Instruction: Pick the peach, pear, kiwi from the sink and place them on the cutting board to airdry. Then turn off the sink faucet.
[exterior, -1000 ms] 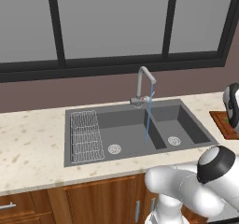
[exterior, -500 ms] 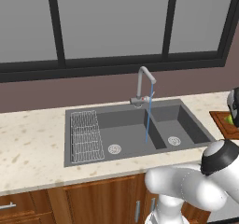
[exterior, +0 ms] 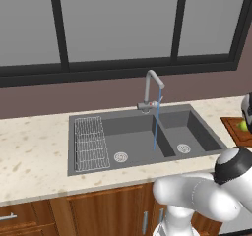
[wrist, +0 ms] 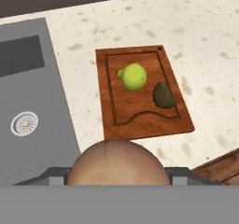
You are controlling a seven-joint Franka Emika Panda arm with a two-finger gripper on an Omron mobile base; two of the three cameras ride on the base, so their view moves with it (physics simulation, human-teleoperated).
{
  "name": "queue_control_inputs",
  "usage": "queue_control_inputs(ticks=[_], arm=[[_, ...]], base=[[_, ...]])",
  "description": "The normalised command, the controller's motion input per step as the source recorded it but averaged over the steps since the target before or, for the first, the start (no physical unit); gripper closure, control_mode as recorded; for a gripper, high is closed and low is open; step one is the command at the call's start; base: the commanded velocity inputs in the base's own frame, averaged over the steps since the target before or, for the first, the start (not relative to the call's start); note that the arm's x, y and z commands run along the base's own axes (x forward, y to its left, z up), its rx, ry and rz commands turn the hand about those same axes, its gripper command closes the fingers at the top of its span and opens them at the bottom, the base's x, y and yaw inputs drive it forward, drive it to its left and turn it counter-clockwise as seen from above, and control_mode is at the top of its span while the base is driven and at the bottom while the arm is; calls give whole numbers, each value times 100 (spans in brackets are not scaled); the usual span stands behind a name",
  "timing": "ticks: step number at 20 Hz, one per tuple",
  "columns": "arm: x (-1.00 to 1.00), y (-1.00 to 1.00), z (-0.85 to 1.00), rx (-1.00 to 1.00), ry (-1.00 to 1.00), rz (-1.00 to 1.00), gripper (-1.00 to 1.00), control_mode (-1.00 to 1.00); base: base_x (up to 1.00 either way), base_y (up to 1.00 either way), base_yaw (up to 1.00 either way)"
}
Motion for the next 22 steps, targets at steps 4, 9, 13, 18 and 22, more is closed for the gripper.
queue_control_inputs(ticks=[4, 9, 13, 18, 22], arm=[[3, 0, -24, 0, 0, 6, 100, -100], [5, 0, -12, 0, 0, 5, 100, -100], [4, 0, -11, 0, 0, 1, 100, -100], [2, -1, -14, 0, 0, 1, 100, -100], [0, -4, -14, 0, 0, 0, 100, -100]], base=[[0, 0, 0], [0, 0, 0], [0, 0, 0], [0, 0, 0], [0, 0, 0]])
